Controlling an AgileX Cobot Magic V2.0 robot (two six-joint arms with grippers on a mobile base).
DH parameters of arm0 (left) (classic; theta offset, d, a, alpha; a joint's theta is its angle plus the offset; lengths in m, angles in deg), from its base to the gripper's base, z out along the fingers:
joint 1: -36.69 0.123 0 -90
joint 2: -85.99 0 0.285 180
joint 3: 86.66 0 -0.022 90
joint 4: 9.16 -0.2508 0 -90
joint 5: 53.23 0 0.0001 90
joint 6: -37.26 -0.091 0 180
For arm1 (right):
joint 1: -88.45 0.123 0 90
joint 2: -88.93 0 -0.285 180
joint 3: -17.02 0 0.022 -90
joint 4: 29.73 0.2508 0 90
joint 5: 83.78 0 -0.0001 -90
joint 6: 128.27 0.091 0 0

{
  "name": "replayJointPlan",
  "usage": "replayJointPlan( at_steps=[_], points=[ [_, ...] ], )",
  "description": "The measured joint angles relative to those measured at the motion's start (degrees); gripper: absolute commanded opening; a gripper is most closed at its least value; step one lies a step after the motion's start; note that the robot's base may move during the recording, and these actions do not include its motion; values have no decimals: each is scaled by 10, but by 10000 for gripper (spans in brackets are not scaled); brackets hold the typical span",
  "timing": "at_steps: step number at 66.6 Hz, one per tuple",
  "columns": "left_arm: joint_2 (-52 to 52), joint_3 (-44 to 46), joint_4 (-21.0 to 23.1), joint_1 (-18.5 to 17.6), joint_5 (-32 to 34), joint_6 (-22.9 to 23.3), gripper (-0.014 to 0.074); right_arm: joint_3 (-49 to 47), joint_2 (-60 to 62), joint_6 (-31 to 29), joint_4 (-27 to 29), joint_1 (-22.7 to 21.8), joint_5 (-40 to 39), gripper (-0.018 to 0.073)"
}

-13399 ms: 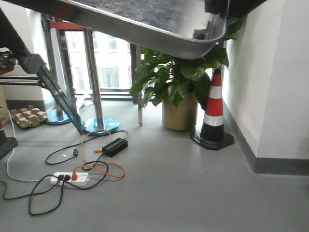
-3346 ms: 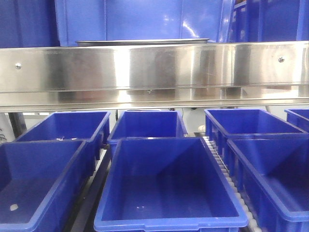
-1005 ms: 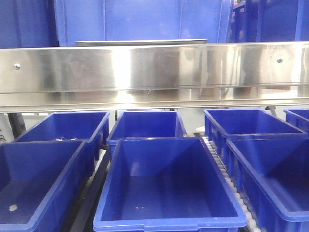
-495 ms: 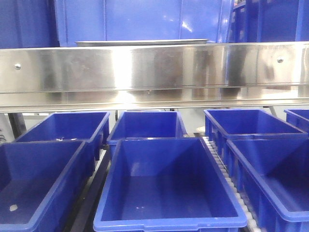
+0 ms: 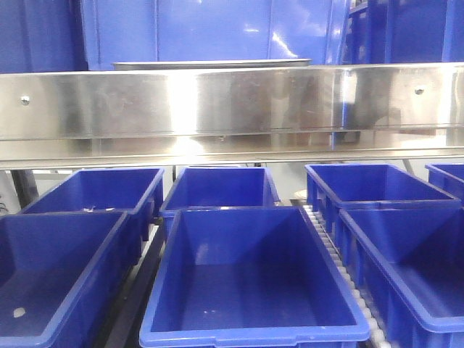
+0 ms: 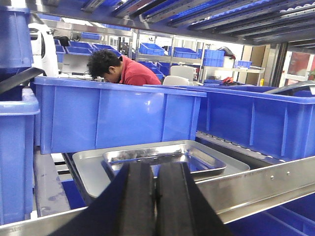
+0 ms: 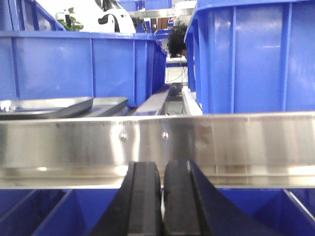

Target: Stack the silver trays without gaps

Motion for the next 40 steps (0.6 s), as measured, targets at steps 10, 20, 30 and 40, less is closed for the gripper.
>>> replayJointPlan(
  at_steps=[10,20,30,40],
  points=[
    [0,-1,0,0,0,0,1,1,0,0,0,0,10,-15],
    [0,-1,0,0,0,0,1,1,0,0,0,-1,16,-15],
    [0,-1,0,0,0,0,1,1,0,0,0,-1,17,-15],
    [0,-1,0,0,0,0,1,1,0,0,0,-1,17,-15]
  ],
)
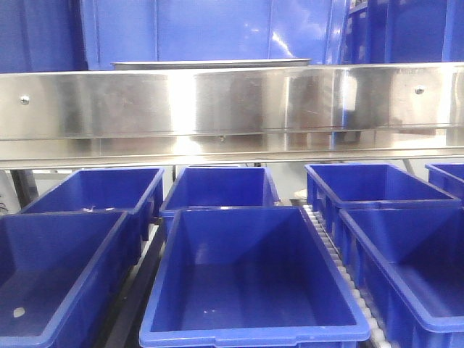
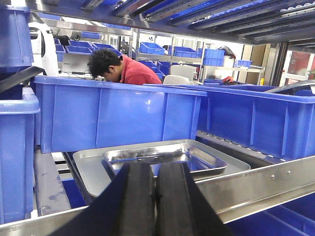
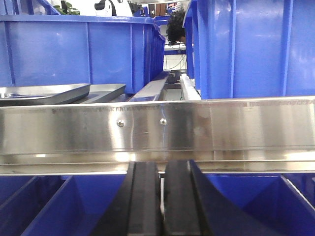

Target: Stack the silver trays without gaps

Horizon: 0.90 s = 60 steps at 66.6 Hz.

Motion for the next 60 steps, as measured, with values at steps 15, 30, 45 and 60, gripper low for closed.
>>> replayJointPlan(
  at_steps=[15,30,45,60],
  points=[
    [0,0,0,0,0,0,1,0,0,0,0,0,1,-15],
    [0,0,0,0,0,0,1,0,0,0,0,0,1,-15],
    [0,-3,67,22,-31,-84,1,0,0,0,0,0,1,-15],
    [0,-76,274,138,68,-316,1,0,0,0,0,0,1,-15]
  ],
)
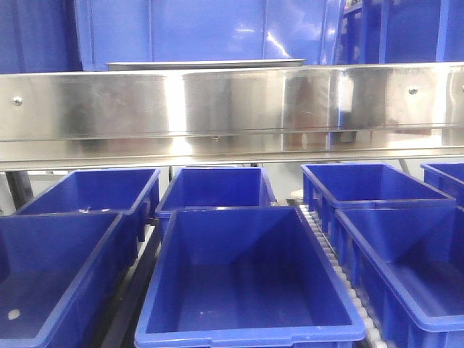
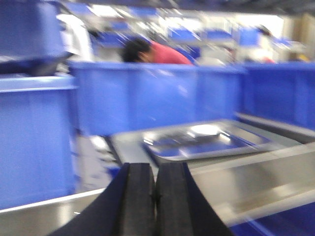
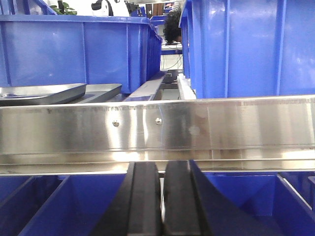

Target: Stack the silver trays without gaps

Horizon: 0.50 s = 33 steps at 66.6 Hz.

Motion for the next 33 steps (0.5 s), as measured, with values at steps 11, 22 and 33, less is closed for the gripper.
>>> replayJointPlan(
  at_steps=[11,22,33],
  points=[
    [-21,-84,56,84,66,-62,1,0,0,0,0,0,0,-15],
    [-91,-136,64,135,60,-69,1,0,0,0,0,0,0,-15],
    [-128,-175,65,167,55,-57,1,0,0,0,0,0,0,-15]
  ],
)
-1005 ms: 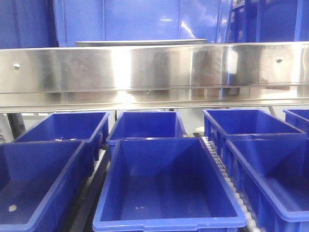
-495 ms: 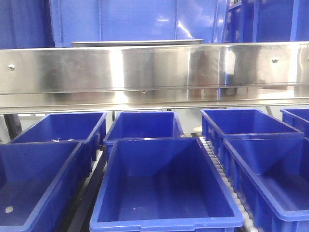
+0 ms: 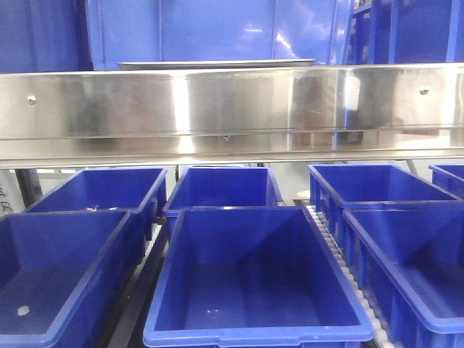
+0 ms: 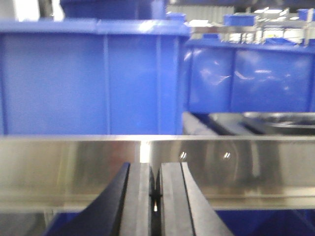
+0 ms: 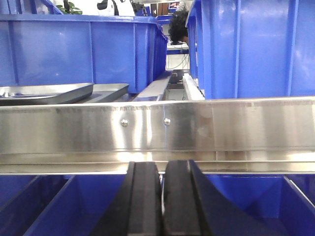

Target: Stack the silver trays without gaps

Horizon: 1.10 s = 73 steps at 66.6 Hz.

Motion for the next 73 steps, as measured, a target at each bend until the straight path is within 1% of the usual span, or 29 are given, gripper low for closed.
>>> replayJointPlan(
  at_steps=[5,12,28,73],
  points=[
    [-1,-5,-7,1,-6,27,1,0,0,0,0,0,1,-15],
    [-1,-6,-31,3,-16,41,1,0,1,0,0,0,1,-15],
    [-1,-7,-41,3,-17,43,1,0,1,0,0,0,1,-15],
    [-1,-7,-41,3,-18,43,1,0,1,0,0,0,1,-15]
  ],
)
